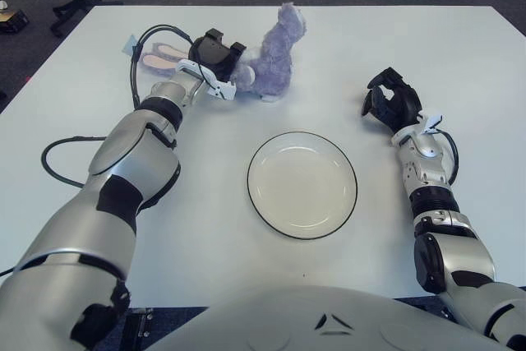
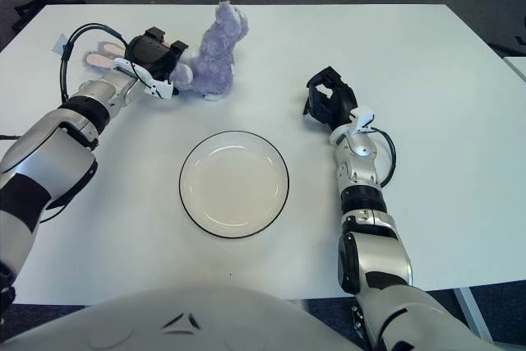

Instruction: Put the doll into the plate.

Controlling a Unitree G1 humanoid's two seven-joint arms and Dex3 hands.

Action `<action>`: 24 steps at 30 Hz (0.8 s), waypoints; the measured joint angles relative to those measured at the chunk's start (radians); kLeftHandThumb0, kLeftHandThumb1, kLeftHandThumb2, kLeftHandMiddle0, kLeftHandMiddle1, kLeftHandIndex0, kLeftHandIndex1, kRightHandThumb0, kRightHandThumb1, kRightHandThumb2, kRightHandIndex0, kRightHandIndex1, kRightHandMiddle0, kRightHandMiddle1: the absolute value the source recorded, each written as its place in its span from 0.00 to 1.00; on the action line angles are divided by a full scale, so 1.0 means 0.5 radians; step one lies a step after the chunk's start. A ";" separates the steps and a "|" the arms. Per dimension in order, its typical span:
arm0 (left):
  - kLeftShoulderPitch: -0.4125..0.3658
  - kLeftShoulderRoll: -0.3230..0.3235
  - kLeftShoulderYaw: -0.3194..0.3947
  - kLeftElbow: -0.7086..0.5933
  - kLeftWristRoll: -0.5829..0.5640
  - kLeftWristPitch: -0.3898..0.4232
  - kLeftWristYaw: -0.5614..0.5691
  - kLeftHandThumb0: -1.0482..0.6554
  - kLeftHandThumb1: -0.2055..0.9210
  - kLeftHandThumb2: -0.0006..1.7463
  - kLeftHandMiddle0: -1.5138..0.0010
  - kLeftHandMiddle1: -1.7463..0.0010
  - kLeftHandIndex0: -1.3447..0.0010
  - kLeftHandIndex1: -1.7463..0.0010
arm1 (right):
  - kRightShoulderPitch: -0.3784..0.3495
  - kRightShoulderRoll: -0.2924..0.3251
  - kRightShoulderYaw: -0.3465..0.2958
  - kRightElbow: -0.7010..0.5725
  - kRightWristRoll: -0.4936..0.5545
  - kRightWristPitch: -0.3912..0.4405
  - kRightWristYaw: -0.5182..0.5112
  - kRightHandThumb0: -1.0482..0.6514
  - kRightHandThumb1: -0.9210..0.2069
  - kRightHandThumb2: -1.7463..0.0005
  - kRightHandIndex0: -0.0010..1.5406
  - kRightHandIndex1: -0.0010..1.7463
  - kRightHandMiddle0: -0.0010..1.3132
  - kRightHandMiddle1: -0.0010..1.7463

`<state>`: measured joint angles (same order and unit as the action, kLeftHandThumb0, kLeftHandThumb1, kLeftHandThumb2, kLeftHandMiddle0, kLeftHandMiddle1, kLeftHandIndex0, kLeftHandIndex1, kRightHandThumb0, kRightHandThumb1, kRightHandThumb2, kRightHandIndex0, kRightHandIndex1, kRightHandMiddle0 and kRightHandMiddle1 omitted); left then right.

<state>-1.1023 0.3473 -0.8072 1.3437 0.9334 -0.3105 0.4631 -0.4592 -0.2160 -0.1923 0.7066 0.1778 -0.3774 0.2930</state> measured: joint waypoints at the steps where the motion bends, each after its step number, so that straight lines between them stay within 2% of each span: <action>1: 0.002 0.000 0.000 0.000 0.000 0.000 0.006 0.39 0.82 0.34 0.60 0.00 0.62 0.12 | 0.002 0.000 0.001 -0.004 0.000 0.005 0.001 0.40 0.17 0.55 0.50 1.00 0.25 1.00; 3: 0.007 -0.001 0.000 0.000 0.000 0.000 0.020 0.38 0.74 0.47 0.55 0.00 0.66 0.05 | 0.005 0.000 0.002 -0.008 0.000 0.012 0.003 0.40 0.17 0.55 0.50 1.00 0.25 1.00; 4: 0.010 -0.001 0.000 0.001 -0.001 0.000 0.028 0.38 0.73 0.49 0.55 0.00 0.66 0.04 | 0.006 0.000 0.002 -0.010 0.000 0.014 0.004 0.40 0.17 0.55 0.50 1.00 0.25 1.00; 5: 0.013 -0.002 0.000 0.001 -0.001 -0.001 0.035 0.46 0.75 0.41 0.52 0.00 0.61 0.03 | 0.007 0.000 0.003 -0.012 0.000 0.018 0.006 0.40 0.17 0.55 0.50 1.00 0.24 1.00; 7: 0.019 -0.001 0.002 0.001 -0.003 -0.005 0.055 0.54 0.84 0.24 0.49 0.00 0.56 0.01 | 0.009 0.000 0.004 -0.015 0.000 0.024 0.008 0.40 0.17 0.56 0.50 1.00 0.24 1.00; 10: 0.028 0.000 0.005 0.004 -0.008 -0.020 0.097 0.58 0.89 0.16 0.48 0.00 0.54 0.00 | 0.010 -0.001 0.004 -0.017 -0.001 0.032 0.012 0.40 0.17 0.56 0.50 1.00 0.24 1.00; 15: 0.037 0.002 0.010 0.007 -0.011 -0.038 0.134 0.61 0.92 0.13 0.48 0.00 0.54 0.00 | 0.012 -0.002 0.005 -0.023 -0.001 0.041 0.012 0.40 0.17 0.56 0.50 1.00 0.24 1.00; 24: 0.045 0.004 0.021 0.009 -0.028 -0.051 0.146 0.63 0.92 0.13 0.50 0.00 0.55 0.00 | 0.015 -0.003 0.009 -0.035 -0.003 0.055 0.013 0.40 0.16 0.56 0.50 1.00 0.24 1.00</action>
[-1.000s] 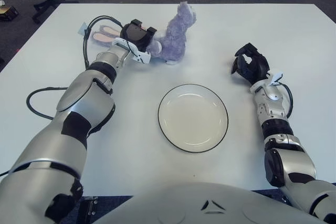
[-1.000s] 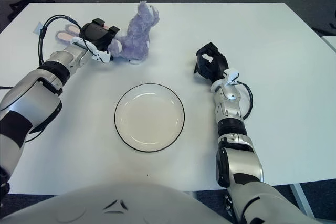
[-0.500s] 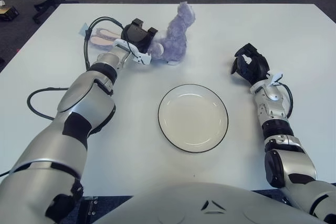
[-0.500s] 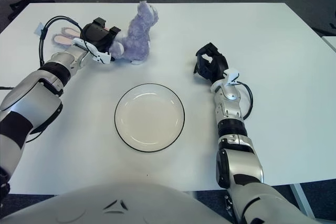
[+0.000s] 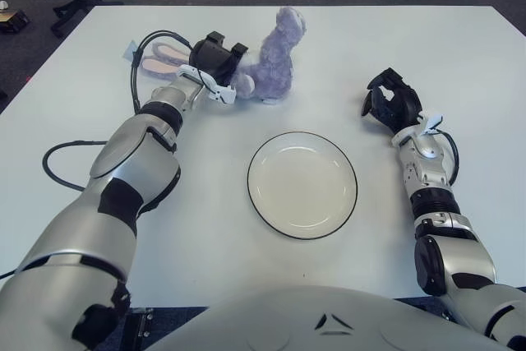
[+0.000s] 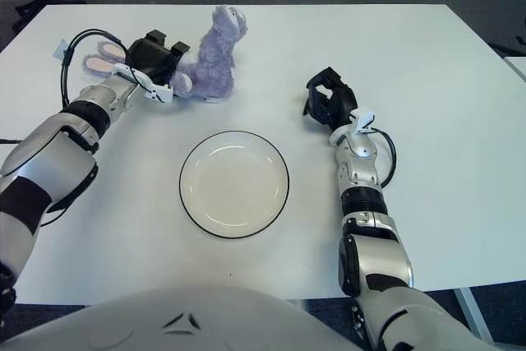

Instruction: Put the doll into the plate.

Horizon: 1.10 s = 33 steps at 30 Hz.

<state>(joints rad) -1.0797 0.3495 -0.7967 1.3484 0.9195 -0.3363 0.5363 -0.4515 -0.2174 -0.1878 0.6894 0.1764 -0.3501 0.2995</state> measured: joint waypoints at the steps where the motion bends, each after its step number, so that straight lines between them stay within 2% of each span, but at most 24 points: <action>1: 0.001 0.002 0.002 0.000 -0.001 -0.006 0.003 0.63 0.92 0.14 0.50 0.00 0.55 0.00 | 0.000 0.000 0.000 -0.001 0.000 0.001 0.001 0.40 0.16 0.56 0.50 1.00 0.24 1.00; 6: 0.017 0.023 0.020 -0.003 -0.015 -0.068 0.048 0.64 0.91 0.16 0.50 0.00 0.56 0.00 | 0.001 -0.001 0.003 -0.003 0.000 0.004 0.004 0.40 0.16 0.57 0.50 1.00 0.24 1.00; 11: 0.045 0.061 0.041 -0.010 -0.021 -0.180 0.155 0.65 0.80 0.29 0.50 0.00 0.55 0.00 | 0.000 -0.003 0.004 -0.003 0.000 0.005 0.006 0.40 0.16 0.57 0.51 1.00 0.24 1.00; 14: 0.063 0.077 0.049 -0.011 -0.021 -0.232 0.227 0.65 0.76 0.34 0.50 0.00 0.55 0.00 | 0.000 -0.006 0.006 -0.002 0.000 0.005 0.007 0.40 0.16 0.57 0.51 1.00 0.24 1.00; 33: 0.102 0.149 0.071 -0.105 -0.013 -0.582 0.533 0.66 0.73 0.37 0.48 0.00 0.55 0.00 | -0.007 -0.025 0.033 0.007 -0.004 0.005 0.011 0.40 0.16 0.56 0.52 1.00 0.24 1.00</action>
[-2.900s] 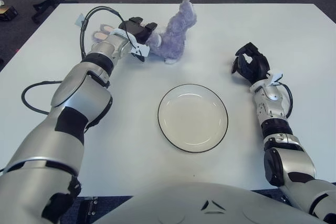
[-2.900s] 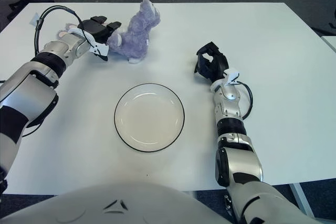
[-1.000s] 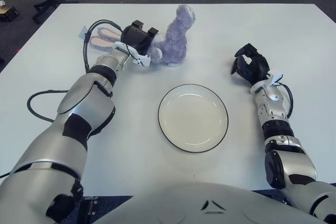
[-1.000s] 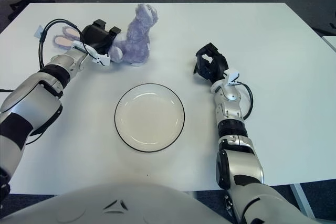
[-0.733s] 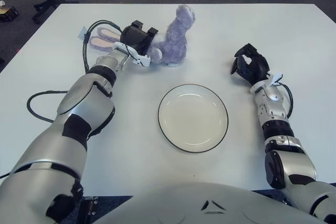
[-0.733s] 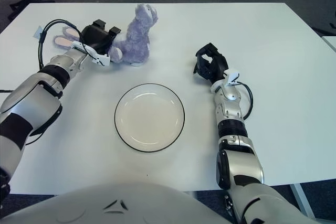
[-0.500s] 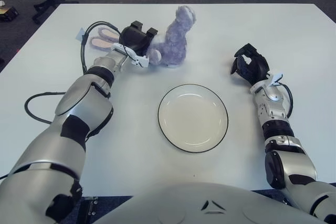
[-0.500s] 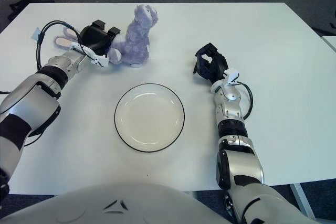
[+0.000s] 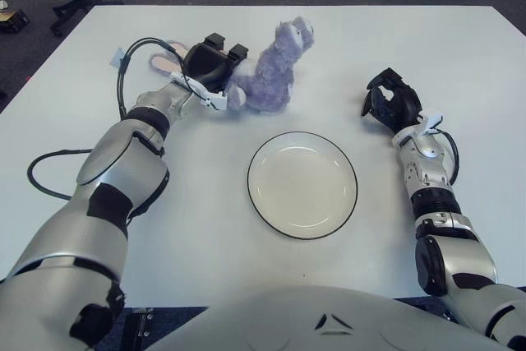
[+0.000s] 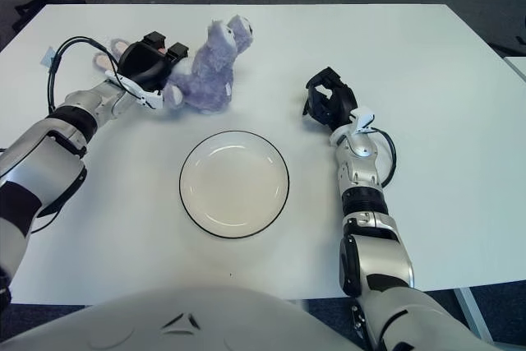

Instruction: Put the doll into the plate.

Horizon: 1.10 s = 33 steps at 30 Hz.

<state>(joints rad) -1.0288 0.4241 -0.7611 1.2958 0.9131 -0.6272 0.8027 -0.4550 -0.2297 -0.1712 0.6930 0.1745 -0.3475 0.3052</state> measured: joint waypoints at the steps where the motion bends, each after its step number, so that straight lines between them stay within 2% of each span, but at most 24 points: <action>1: 0.000 0.002 0.000 -0.010 0.001 -0.010 0.006 0.66 0.73 0.37 0.48 0.00 0.55 0.00 | -0.001 0.000 0.001 0.001 0.000 0.000 0.000 0.40 0.16 0.56 0.52 1.00 0.24 1.00; 9: 0.000 0.034 0.001 -0.112 0.032 -0.058 0.114 0.66 0.74 0.35 0.46 0.00 0.55 0.00 | -0.007 -0.003 0.009 0.007 -0.002 0.000 -0.002 0.40 0.16 0.57 0.52 1.00 0.24 1.00; 16: 0.000 0.047 -0.003 -0.160 0.105 -0.099 0.326 0.66 0.75 0.34 0.45 0.00 0.55 0.00 | -0.008 -0.010 0.019 0.008 -0.011 0.001 -0.009 0.40 0.16 0.57 0.52 1.00 0.24 1.00; 22: 0.000 0.061 -0.001 -0.224 0.134 -0.208 0.522 0.67 0.76 0.32 0.44 0.00 0.54 0.00 | -0.010 -0.024 0.033 0.005 -0.023 0.016 -0.019 0.40 0.16 0.57 0.53 1.00 0.24 1.00; 33: 0.000 0.075 0.042 -0.384 0.152 -0.343 0.623 0.67 0.78 0.29 0.42 0.00 0.53 0.00 | -0.015 -0.027 0.042 0.001 -0.048 0.028 -0.028 0.40 0.17 0.56 0.53 1.00 0.24 1.00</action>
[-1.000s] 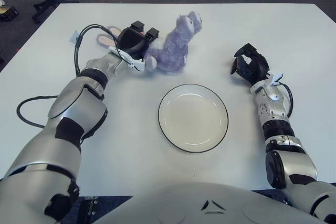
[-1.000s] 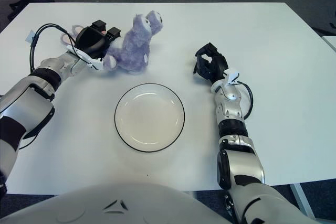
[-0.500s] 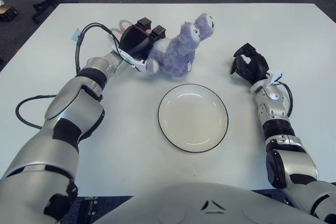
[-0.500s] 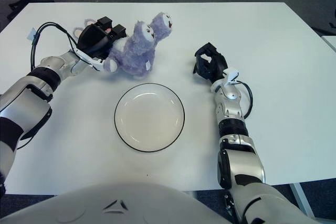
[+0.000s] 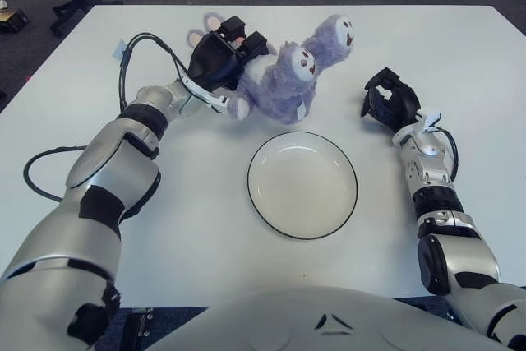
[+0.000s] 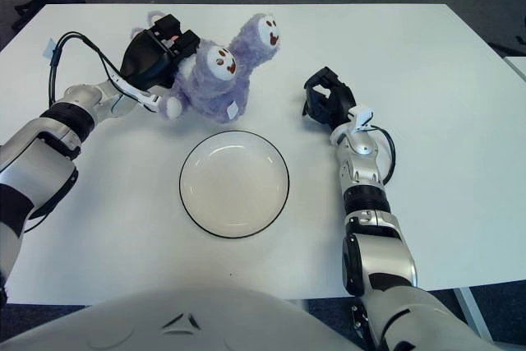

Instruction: Put the doll into the plate.

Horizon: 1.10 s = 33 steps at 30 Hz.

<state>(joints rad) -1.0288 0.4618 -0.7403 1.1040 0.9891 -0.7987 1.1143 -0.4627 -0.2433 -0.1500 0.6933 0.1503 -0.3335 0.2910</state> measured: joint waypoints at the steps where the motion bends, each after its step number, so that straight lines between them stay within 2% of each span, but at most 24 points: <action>1: 0.000 0.001 0.004 -0.008 0.000 -0.003 0.002 0.66 0.78 0.29 0.42 0.00 0.53 0.00 | -0.001 0.000 0.000 0.000 -0.002 0.001 0.000 0.40 0.17 0.56 0.53 1.00 0.24 1.00; 13: 0.016 0.019 0.083 -0.211 0.001 -0.044 -0.007 0.66 0.82 0.23 0.41 0.00 0.51 0.00 | -0.005 -0.004 0.002 0.001 -0.009 0.009 0.001 0.39 0.17 0.56 0.54 1.00 0.25 1.00; 22: 0.097 0.038 0.084 -0.405 0.053 -0.138 -0.002 0.65 0.83 0.22 0.40 0.00 0.50 0.00 | -0.007 -0.005 0.003 0.000 -0.012 0.014 0.001 0.39 0.17 0.56 0.54 1.00 0.25 1.00; 33: 0.188 0.014 0.126 -0.652 0.079 -0.159 -0.027 0.64 0.83 0.20 0.39 0.00 0.49 0.00 | -0.008 -0.005 0.010 0.000 -0.015 0.015 -0.001 0.39 0.18 0.55 0.54 1.00 0.25 1.00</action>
<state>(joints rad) -0.9349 0.4686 -0.6773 0.7779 1.0285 -0.8782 1.1006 -0.4668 -0.2459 -0.1449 0.6933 0.1429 -0.3259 0.2908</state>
